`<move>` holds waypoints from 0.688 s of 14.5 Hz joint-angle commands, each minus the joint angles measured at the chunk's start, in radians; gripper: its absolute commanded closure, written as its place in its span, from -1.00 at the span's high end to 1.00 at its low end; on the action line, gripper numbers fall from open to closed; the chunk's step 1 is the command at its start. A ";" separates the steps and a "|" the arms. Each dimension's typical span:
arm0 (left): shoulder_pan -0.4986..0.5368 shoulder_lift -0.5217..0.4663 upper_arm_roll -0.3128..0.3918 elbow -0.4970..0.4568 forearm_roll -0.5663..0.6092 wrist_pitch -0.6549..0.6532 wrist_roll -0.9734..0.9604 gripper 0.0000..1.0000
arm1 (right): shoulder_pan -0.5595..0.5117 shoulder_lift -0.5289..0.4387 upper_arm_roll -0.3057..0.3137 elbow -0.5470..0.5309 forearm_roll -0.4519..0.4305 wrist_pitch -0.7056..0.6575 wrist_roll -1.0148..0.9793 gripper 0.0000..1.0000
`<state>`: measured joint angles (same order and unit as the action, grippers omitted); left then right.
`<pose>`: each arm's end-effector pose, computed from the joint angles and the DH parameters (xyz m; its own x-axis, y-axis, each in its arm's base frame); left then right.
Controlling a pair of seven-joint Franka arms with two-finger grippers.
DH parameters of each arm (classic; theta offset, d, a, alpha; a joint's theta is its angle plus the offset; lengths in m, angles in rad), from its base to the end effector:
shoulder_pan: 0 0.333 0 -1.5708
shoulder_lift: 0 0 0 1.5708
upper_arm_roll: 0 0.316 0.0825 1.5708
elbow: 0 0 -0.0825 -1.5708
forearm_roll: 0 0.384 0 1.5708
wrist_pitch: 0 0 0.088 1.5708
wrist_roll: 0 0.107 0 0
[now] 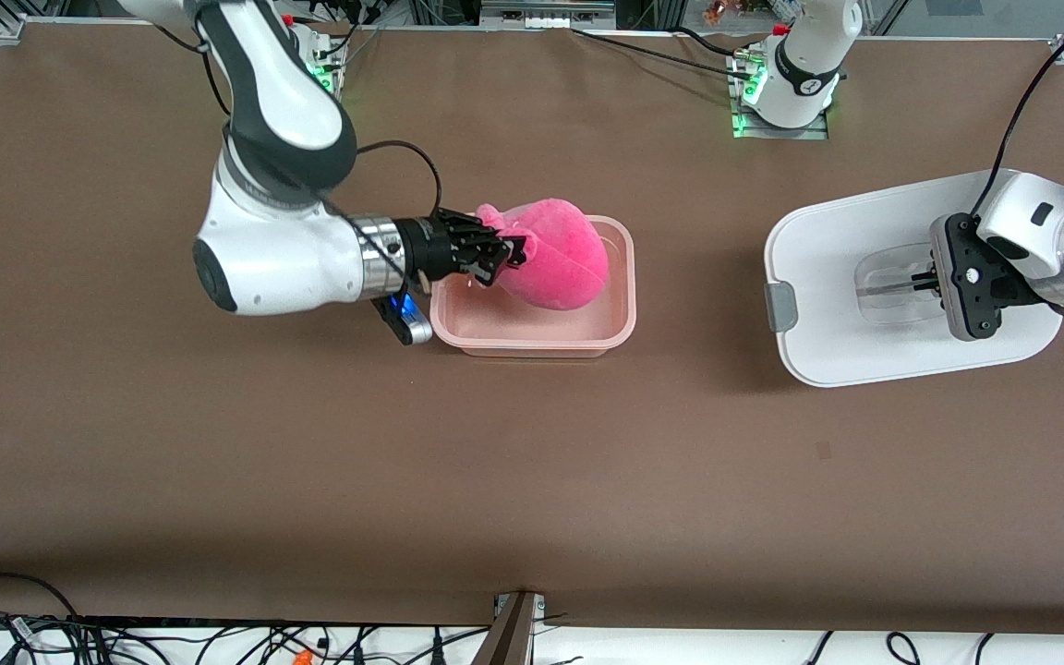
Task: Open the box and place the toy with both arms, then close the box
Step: 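Lift the pink toy with the right gripper and lower it into the tub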
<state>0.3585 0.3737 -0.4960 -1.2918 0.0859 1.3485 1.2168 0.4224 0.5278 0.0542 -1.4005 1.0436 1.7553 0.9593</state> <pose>0.6258 -0.0212 0.5354 0.2255 -0.9742 -0.0105 -0.9334 -0.2191 0.2843 0.5931 0.3840 0.4308 0.4850 -0.2930 -0.8240 -0.7821 -0.5669 -0.2588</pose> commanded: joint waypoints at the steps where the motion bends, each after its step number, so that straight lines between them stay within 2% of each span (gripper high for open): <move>1: 0.005 0.002 -0.006 0.025 0.026 -0.025 0.026 -1.00 | -0.004 0.037 0.010 0.028 0.096 -0.008 -0.004 -1.00; 5: 0.005 0.002 -0.006 0.025 0.023 -0.025 0.026 -1.00 | -0.007 0.055 0.012 -0.024 0.153 -0.046 -0.014 -1.00; 7: 0.007 0.002 -0.006 0.025 0.022 -0.025 0.026 -1.00 | -0.014 0.067 0.010 -0.057 0.208 -0.094 -0.062 -1.00; 8: 0.007 0.002 -0.006 0.025 0.022 -0.025 0.026 -1.00 | -0.028 0.076 0.010 -0.061 0.211 -0.121 -0.097 -0.86; 9: 0.007 0.002 -0.006 0.025 0.022 -0.025 0.026 -1.00 | -0.034 0.089 0.010 -0.058 0.207 -0.138 -0.128 0.00; 10: 0.007 0.002 -0.006 0.025 0.020 -0.025 0.026 -1.00 | -0.037 0.089 0.009 -0.057 0.202 -0.138 -0.149 0.35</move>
<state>0.3620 0.3737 -0.4960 -1.2915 0.0859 1.3483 1.2176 0.4104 0.6150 0.0560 -1.4516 1.2196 1.6527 0.8671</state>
